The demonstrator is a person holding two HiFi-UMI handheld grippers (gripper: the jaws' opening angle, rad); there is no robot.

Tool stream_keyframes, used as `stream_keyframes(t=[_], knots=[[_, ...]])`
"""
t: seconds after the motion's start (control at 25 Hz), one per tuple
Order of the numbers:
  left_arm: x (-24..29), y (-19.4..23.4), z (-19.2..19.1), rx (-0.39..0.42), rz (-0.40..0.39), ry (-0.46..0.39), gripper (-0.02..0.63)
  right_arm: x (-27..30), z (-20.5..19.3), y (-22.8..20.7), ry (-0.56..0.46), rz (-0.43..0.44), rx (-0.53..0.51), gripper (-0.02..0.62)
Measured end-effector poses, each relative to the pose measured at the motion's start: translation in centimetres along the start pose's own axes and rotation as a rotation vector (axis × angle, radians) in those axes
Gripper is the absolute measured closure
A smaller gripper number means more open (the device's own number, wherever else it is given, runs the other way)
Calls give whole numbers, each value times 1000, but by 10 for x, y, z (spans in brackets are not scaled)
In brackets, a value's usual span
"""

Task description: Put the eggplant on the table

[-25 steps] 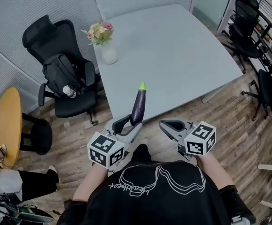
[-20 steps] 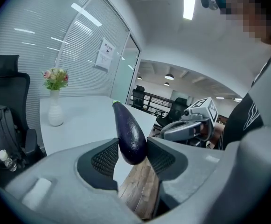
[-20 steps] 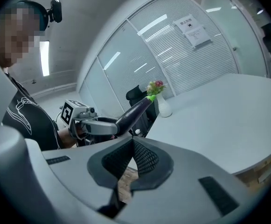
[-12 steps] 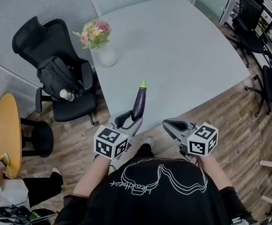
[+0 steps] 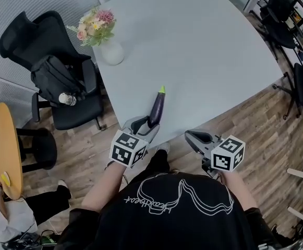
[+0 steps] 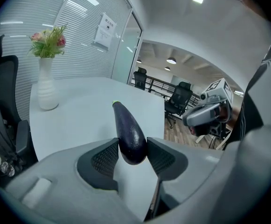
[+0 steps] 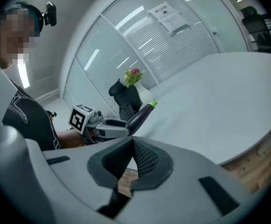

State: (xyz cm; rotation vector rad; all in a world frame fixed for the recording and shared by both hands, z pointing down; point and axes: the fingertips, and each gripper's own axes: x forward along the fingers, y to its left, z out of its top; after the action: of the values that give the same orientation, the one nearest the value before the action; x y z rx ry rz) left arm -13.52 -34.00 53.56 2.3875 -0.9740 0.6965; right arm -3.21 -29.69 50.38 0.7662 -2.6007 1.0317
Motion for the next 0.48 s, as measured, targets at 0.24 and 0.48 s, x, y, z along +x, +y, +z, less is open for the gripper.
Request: stream_keyframes(t=[0.24, 0.48], knots=[[21, 18, -20, 1, 4, 55, 411, 3, -11, -10, 22, -24, 47, 589], [35, 27, -36, -10, 6, 90, 411, 5, -27, -15, 43, -39, 88, 589]])
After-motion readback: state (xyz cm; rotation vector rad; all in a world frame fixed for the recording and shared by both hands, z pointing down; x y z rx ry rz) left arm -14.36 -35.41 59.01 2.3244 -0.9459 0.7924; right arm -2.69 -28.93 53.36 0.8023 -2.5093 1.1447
